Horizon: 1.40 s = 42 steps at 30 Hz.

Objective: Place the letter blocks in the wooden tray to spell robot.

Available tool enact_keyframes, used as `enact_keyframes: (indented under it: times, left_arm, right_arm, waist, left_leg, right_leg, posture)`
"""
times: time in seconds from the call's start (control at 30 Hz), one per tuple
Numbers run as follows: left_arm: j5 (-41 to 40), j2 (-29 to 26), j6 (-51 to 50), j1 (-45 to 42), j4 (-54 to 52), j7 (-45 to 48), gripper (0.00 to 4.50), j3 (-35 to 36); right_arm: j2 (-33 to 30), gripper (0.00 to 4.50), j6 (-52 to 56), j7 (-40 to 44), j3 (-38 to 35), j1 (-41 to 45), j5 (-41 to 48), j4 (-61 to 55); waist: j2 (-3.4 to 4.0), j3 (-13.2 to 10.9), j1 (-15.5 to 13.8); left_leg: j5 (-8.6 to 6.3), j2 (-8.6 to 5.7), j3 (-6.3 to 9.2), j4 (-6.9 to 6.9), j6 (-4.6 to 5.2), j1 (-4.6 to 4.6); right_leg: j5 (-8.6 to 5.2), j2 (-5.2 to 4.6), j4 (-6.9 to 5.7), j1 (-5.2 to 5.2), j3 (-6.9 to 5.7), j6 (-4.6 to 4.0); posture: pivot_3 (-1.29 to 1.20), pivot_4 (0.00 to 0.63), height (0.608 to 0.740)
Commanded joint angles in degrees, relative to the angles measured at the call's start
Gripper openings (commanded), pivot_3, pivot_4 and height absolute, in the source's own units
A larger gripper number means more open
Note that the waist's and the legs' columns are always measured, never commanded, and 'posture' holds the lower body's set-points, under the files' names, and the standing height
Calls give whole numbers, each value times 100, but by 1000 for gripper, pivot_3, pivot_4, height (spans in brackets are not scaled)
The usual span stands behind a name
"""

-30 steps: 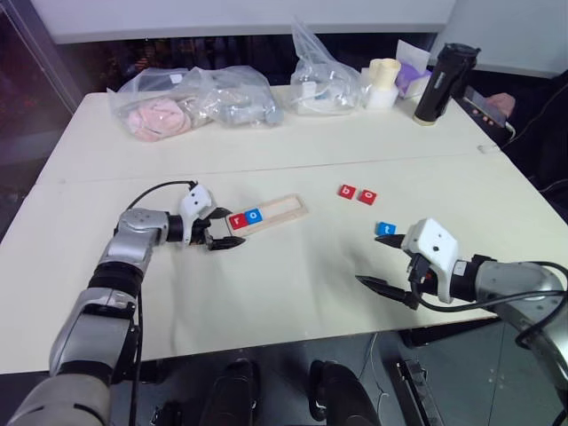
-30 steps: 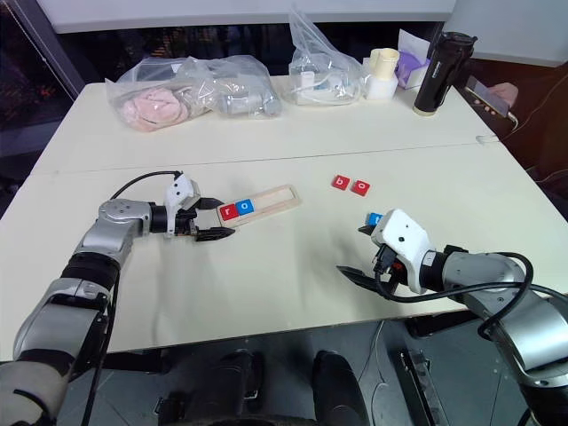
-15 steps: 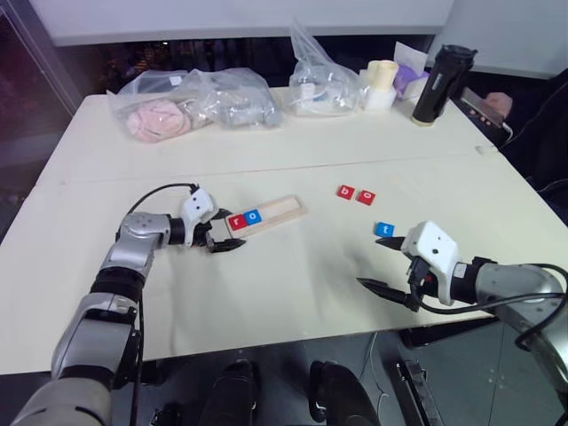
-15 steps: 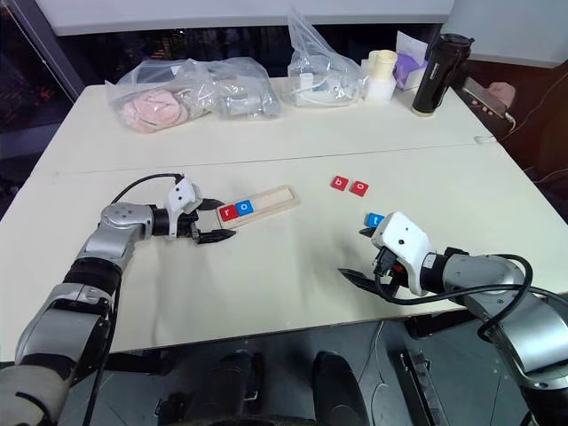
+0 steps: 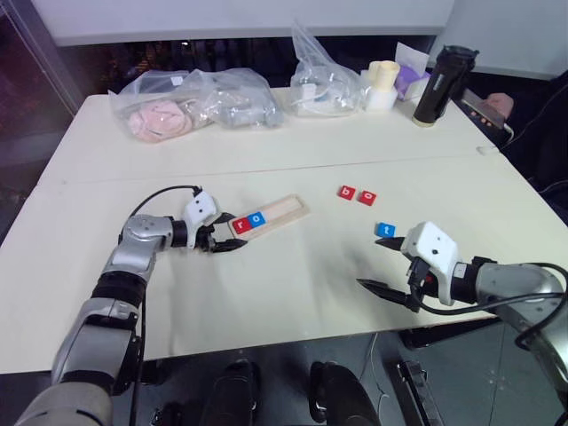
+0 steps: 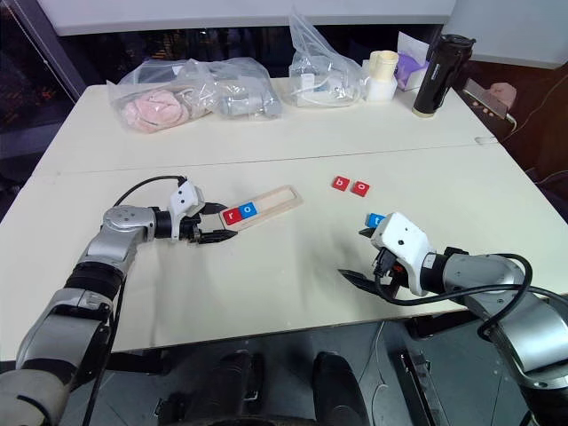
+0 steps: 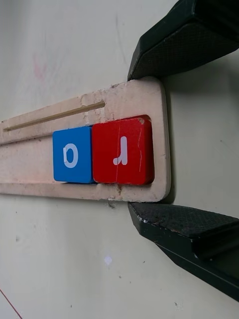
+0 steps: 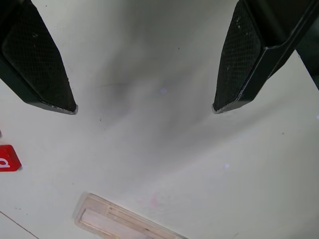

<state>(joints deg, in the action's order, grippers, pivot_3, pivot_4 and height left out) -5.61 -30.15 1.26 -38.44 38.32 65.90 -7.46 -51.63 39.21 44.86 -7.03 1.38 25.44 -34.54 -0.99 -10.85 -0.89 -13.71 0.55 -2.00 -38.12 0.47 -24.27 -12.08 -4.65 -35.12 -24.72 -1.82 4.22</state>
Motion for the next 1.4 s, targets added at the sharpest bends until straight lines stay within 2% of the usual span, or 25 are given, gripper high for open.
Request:
enact_keyframes:
  times: [0.03,0.13,0.27,0.73,1.0,1.33,1.4]
  left_arm:
    - [-18,32,-200,292,-533,395,3135,-248]
    - [-201,-8,-485,494,-1404,706,3135,-349]
    - [-246,-60,-696,607,-2031,920,3135,-495]
    - [-257,-16,-1001,1077,-2995,954,3135,-792]
    - [-207,-45,-999,1335,-3208,867,3135,-819]
    - [5,-72,-799,1436,-2909,590,3135,-881]
    - [-13,-91,-803,1503,-2930,560,4200,-878]
  right_arm:
    - [-49,4500,-12,6,-72,74,7,-152]
    - [-81,4500,-12,46,-111,59,17,-145]
    - [-132,4500,12,103,-148,123,25,-94]
    - [-216,4500,201,110,-368,-73,128,-323]
    - [-199,4500,266,104,-302,15,144,-327]
    - [-188,4500,233,132,-209,143,107,-245]
    - [-186,4500,229,135,-211,146,104,-235]
  waist:
    - [0,0,0]
    - [0,0,2]
    - [0,-1,11]
    - [0,-2,13]
    - [-1,-2,12]
    - [0,-1,10]
    - [1,-1,12]
  left_leg:
    - [0,0,0,0,1,-1]
    - [-2,0,-1,0,3,-5]
    - [-2,0,0,0,3,-7]
    - [-2,5,1,0,3,-11]
    - [-2,5,1,0,3,-11]
    - [-2,5,1,0,3,-8]
    - [-2,5,1,0,3,-7]
  right_leg:
    - [0,0,0,0,0,0]
    - [0,-1,3,-3,0,-1]
    - [0,-2,2,-6,1,-2]
    - [0,7,0,-14,1,-2]
    - [0,6,1,-14,1,-2]
    - [0,6,1,-11,1,-2]
    - [0,6,1,-10,1,-2]
  posture:
    - [0,150,740]
    - [0,150,740]
    - [0,150,740]
    - [0,150,740]
    - [0,150,740]
    - [0,150,740]
    - [0,150,740]
